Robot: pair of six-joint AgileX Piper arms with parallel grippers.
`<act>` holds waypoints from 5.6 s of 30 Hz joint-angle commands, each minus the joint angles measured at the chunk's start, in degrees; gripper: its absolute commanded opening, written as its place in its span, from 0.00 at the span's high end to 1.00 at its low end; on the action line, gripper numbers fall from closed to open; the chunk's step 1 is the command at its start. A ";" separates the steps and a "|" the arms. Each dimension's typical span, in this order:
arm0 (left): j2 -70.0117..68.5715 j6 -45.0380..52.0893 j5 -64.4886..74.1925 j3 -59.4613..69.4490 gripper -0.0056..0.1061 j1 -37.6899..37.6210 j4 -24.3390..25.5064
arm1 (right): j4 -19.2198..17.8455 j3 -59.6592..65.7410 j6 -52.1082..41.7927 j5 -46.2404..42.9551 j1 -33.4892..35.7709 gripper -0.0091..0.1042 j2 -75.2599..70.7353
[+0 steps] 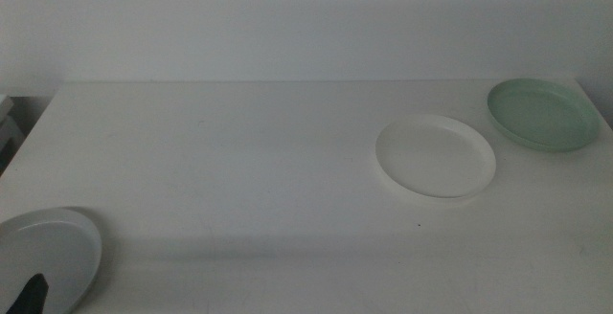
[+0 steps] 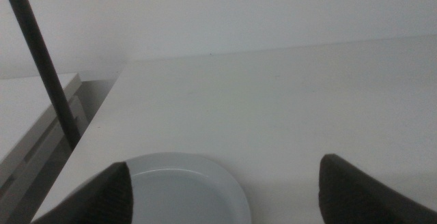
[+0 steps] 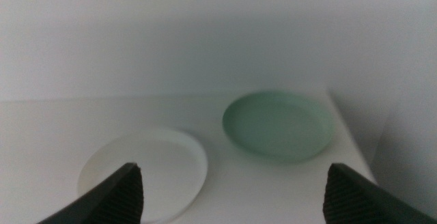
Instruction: Stack the three bowls on top of each other.
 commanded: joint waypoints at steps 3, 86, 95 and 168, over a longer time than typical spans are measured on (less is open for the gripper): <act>-0.80 -0.77 -4.79 0.22 0.14 -0.02 -0.24 | 1.55 -13.93 1.42 9.01 0.18 0.30 11.12; -0.80 -0.77 -4.79 0.22 0.14 -0.02 -0.24 | 21.83 -51.97 -6.28 29.20 12.60 0.92 65.97; -0.80 -0.77 -4.79 0.22 0.14 -0.02 -0.24 | 22.38 -40.47 -4.76 23.01 23.94 0.92 63.98; -0.80 -0.77 -4.79 0.22 0.14 -0.02 -0.24 | 6.89 -96.37 -0.78 39.71 -18.04 0.40 96.85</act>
